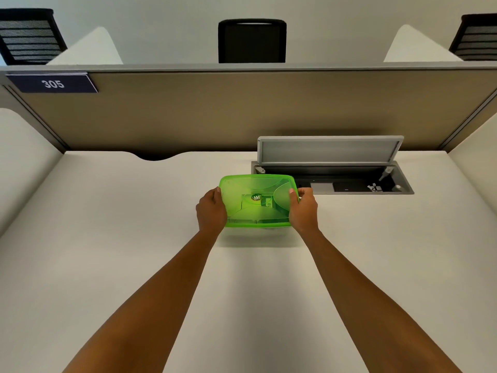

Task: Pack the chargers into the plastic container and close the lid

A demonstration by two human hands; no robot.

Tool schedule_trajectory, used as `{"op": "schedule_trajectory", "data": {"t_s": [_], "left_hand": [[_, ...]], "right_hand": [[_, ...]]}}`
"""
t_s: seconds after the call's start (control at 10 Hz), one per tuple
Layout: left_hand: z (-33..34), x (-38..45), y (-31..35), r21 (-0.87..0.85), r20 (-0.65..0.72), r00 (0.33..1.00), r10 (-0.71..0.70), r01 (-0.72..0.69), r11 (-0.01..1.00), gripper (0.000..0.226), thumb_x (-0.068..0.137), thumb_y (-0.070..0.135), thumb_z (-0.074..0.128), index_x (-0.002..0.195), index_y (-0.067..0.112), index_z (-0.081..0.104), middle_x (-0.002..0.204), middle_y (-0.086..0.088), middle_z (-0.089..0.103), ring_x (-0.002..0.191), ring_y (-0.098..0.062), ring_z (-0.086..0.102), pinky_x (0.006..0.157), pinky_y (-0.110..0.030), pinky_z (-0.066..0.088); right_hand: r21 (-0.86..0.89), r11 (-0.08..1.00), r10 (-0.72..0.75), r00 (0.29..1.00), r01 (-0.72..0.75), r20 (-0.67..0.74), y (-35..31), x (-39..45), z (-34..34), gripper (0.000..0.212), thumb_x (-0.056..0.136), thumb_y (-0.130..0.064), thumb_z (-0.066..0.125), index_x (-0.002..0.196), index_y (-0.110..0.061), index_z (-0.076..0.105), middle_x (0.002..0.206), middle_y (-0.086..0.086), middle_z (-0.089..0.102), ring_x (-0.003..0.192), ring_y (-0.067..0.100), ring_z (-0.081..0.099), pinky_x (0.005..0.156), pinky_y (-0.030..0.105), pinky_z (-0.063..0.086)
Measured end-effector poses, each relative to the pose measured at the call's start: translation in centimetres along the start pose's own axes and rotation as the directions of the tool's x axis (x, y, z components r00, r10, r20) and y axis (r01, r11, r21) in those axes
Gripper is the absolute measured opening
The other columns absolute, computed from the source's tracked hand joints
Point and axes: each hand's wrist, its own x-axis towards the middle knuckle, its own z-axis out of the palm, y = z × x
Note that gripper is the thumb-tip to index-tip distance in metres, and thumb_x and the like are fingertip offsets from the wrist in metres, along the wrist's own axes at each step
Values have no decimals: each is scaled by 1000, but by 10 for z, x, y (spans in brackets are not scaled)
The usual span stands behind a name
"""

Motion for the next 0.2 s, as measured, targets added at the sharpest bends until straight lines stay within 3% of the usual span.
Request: {"op": "schedule_trajectory", "data": {"t_s": [0.1, 0.2], "left_hand": [[-4, -13, -2, 177, 43, 997, 63, -70, 982, 47, 106, 33, 33, 141, 8, 50, 140, -15, 58, 129, -35, 53, 104, -42, 43], [-6, -25, -7, 278, 80, 990, 114, -132, 951, 51, 106, 33, 32, 152, 12, 35, 152, -12, 46, 136, -33, 47, 112, -46, 38]], "right_hand": [[-119, 992, -40, 999, 39, -11, -2, -3, -1, 28, 101, -23, 46, 114, 1, 49, 113, 19, 56, 92, 28, 57, 70, 29, 42], [-220, 970, -102, 995, 99, -3, -6, -12, 0, 25, 100, -19, 48, 119, -3, 46, 121, 15, 51, 95, 28, 59, 73, 32, 48]]}}
